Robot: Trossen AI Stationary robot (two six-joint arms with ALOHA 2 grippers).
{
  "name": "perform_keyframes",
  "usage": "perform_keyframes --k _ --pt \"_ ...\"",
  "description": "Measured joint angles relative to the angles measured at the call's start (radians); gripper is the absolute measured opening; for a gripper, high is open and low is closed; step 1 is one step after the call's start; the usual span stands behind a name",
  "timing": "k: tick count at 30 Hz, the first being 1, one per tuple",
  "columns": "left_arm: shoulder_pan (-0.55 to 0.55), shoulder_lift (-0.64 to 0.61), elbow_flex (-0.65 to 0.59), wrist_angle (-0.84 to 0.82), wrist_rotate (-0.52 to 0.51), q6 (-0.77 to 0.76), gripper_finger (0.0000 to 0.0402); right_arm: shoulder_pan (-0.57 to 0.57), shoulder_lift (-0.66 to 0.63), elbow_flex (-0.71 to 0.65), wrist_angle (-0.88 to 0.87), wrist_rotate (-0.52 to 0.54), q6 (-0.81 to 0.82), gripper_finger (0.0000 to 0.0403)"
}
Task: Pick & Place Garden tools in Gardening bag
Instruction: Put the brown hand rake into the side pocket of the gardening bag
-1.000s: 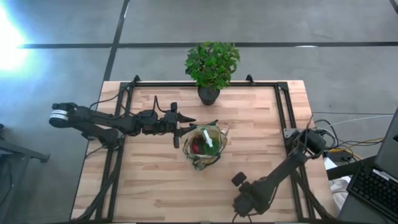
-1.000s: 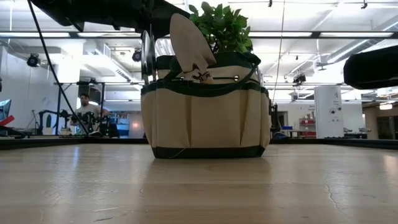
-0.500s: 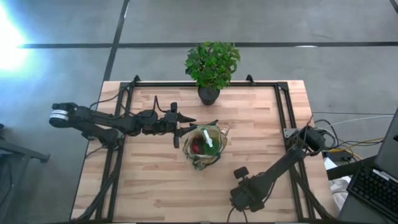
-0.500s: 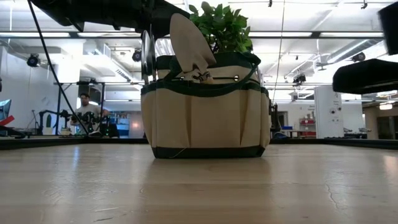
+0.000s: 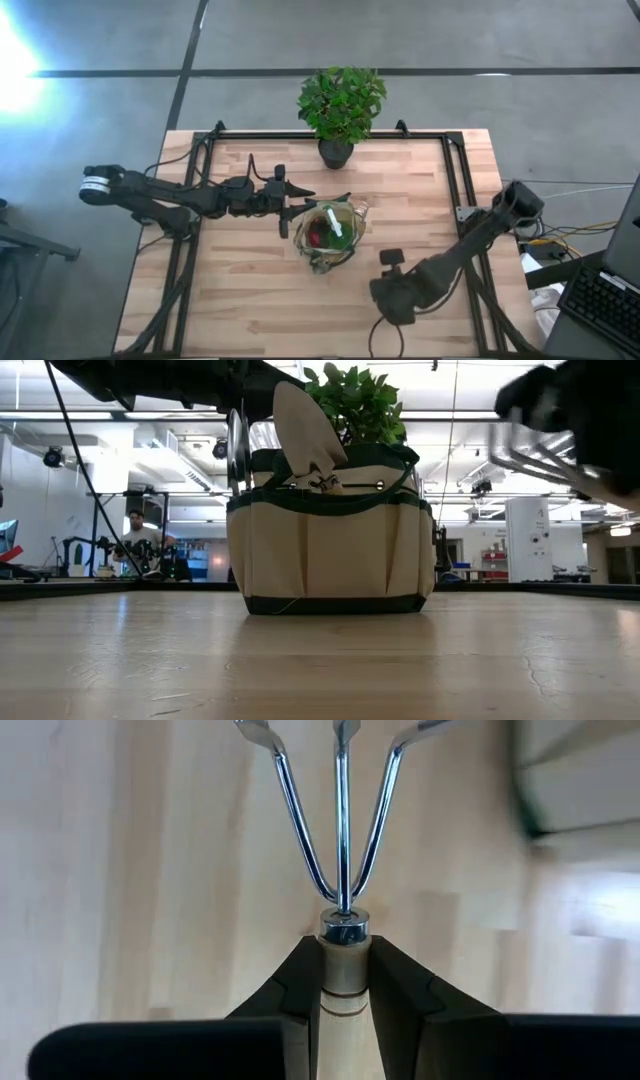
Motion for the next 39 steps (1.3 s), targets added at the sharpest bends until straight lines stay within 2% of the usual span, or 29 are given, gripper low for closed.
perform_keyframes --k 6,10,13,17,23,31,34,39 --pt "0.0 0.0 0.0 -0.005 0.0 0.0 0.0147 0.003 -0.123 -0.047 0.007 0.166 0.118 0.0047" --pt "0.0 0.0 0.0 -0.006 0.0 0.0 0.0147 0.024 -0.207 -0.112 0.073 0.353 0.209 0.0047" --pt "0.0 0.0 0.0 -0.006 0.0 0.0 0.0147 0.044 -0.272 -0.195 0.224 0.511 0.243 0.0047" --pt "0.0 0.0 0.0 -0.006 -0.005 0.007 0.0147 0.055 -0.328 -0.337 0.517 0.639 0.199 0.0047" --pt "0.001 0.0 0.0 -0.005 -0.008 0.012 0.0147 0.054 -0.333 -0.509 0.925 0.737 0.024 0.0047" --pt "0.001 0.0 0.0 -0.004 -0.009 0.012 0.0147 0.055 -0.311 -0.654 1.213 0.882 -0.041 0.0047" --pt "0.001 0.0 0.0 -0.004 -0.021 0.012 0.0147 0.055 -0.312 -0.674 1.341 0.892 -0.131 0.0047" --pt "0.001 0.0 0.0 -0.004 -0.051 0.018 0.0147 0.054 -0.312 -0.688 1.495 0.845 -0.253 0.0047"
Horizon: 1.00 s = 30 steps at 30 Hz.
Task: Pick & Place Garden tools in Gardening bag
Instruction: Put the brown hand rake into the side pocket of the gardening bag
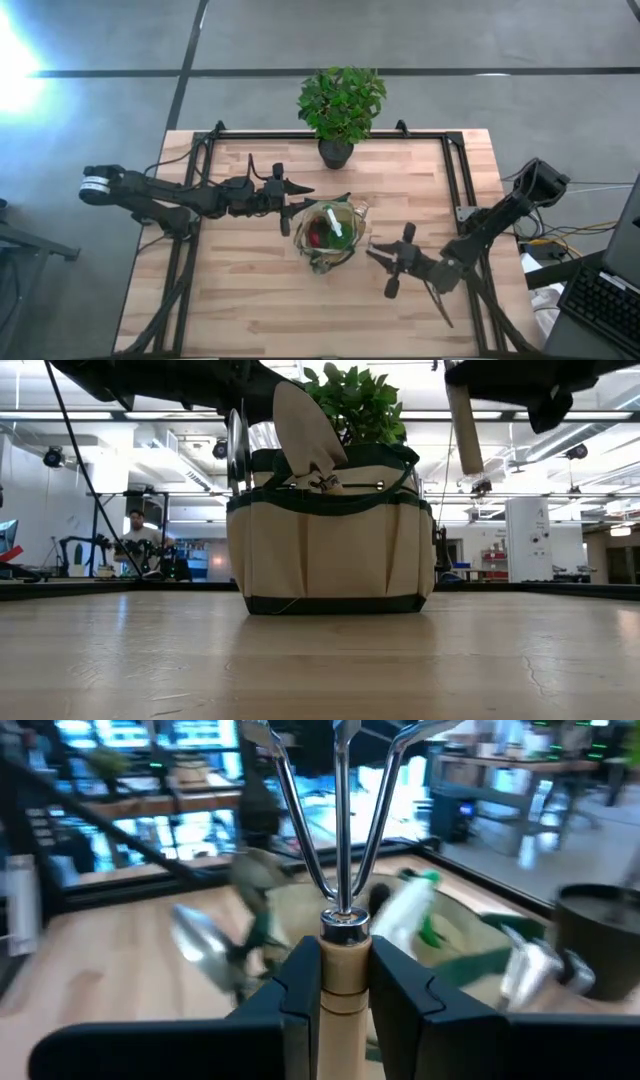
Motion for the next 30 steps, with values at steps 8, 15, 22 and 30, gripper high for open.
perform_keyframes --k 8,15,22,30 --pt "0.0 0.0 0.0 0.0 -0.001 0.001 0.0147 -0.011 0.0 0.015 0.019 0.013 -0.11 0.0047" --pt "0.0 0.0 0.0 0.0 -0.002 0.001 0.0147 -0.089 0.0 -0.003 0.019 0.029 -0.059 0.0047" --pt "0.0 0.0 0.0 -0.001 -0.002 0.001 0.0147 -0.139 0.0 -0.016 0.027 0.01 -0.039 0.0047" --pt "0.0 0.0 0.0 -0.002 -0.002 0.001 0.0147 -0.168 0.0 -0.016 0.034 0.0 -0.049 0.0047"
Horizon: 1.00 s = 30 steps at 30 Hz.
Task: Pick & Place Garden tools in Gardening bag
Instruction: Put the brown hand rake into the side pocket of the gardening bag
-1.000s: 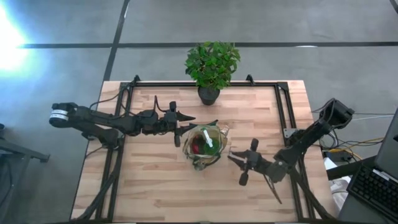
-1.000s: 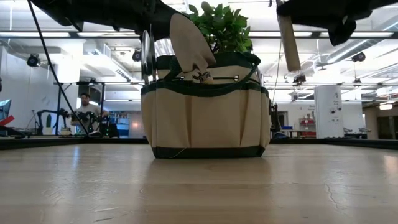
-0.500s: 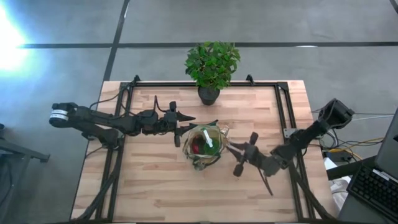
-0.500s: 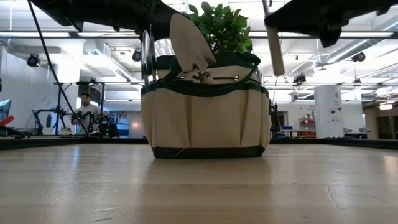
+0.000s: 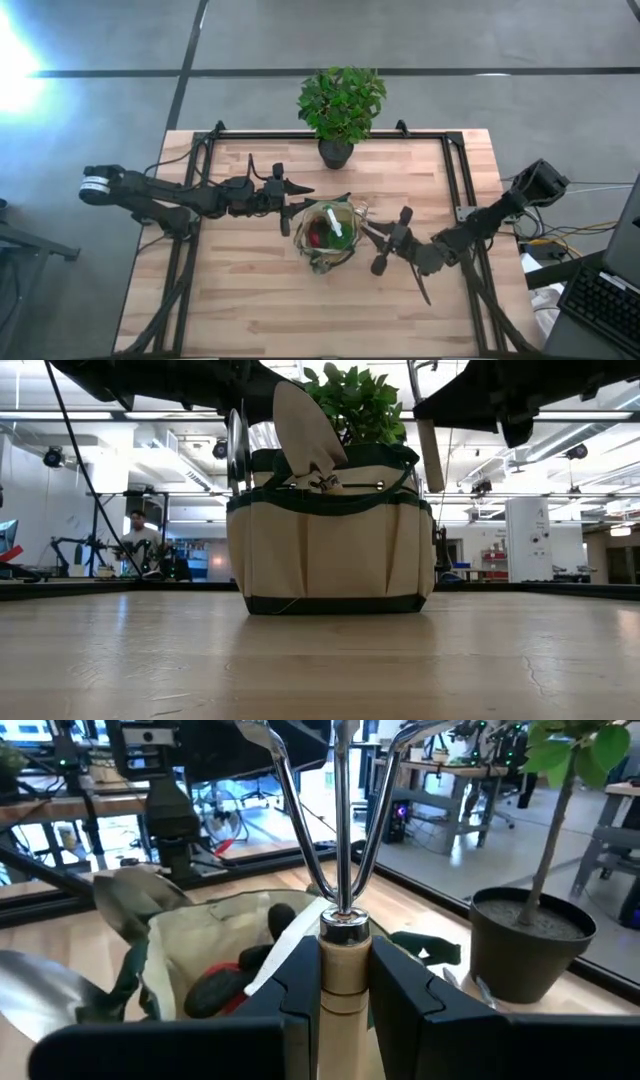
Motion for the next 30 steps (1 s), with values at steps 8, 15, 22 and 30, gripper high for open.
perform_keyframes --k 8,15,22,30 --pt "0.0 0.0 0.0 0.0 0.0 0.0 0.0147 -0.08 0.0 -0.001 0.002 -0.235 -0.029 0.0047" --pt "0.0 0.0 0.0 -0.009 0.0 0.0 0.0147 -0.147 -0.008 -0.02 0.004 -0.313 -0.052 0.0047" --pt "0.0 0.0 0.0 -0.019 0.0 0.0 0.0147 -0.165 -0.088 -0.08 0.004 -0.306 -0.076 0.0047" --pt "0.0 0.0 0.0 -0.02 -0.001 0.0 0.0147 -0.171 -0.34 -0.23 0.134 -0.503 -0.206 0.0047"
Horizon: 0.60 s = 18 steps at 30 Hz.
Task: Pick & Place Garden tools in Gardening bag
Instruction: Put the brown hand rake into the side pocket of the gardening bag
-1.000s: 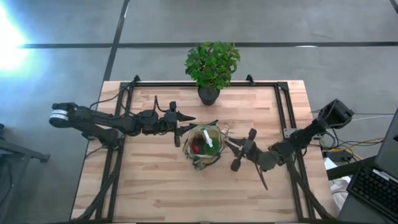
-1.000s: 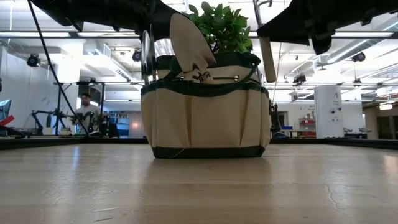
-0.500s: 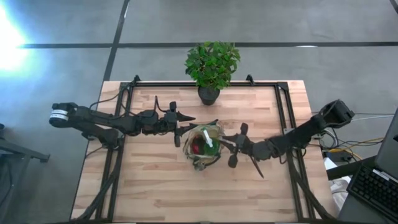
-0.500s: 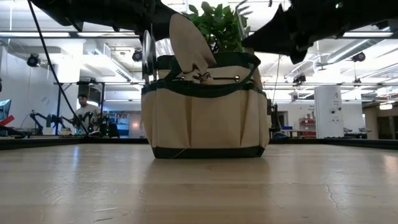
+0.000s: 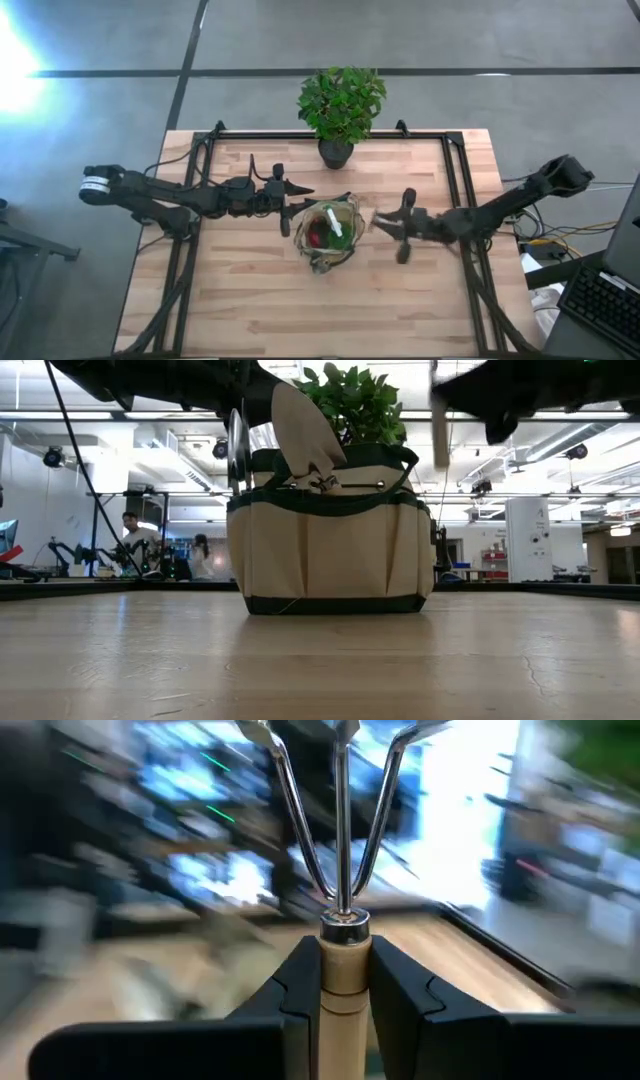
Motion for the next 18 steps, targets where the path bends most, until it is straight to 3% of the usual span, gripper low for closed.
perform_keyframes --k 2,4,13,18 --pt "0.001 0.0 0.0 0.001 -0.006 0.0 0.0147 -0.013 -0.044 -0.061 0.112 -0.142 -0.021 0.0047" --pt "0.002 0.0 0.0 0.01 -0.006 0.0 0.0147 -0.028 -0.069 -0.117 0.203 -0.217 -0.02 0.0047" --pt "0.002 0.0 0.0 0.029 -0.007 0.0 0.0147 -0.061 -0.03 -0.15 0.237 -0.233 -0.026 0.0047" --pt "0.002 0.0 0.0 0.03 -0.007 0.0 0.0147 -0.119 0.043 -0.133 0.312 -0.351 -0.026 0.0047"
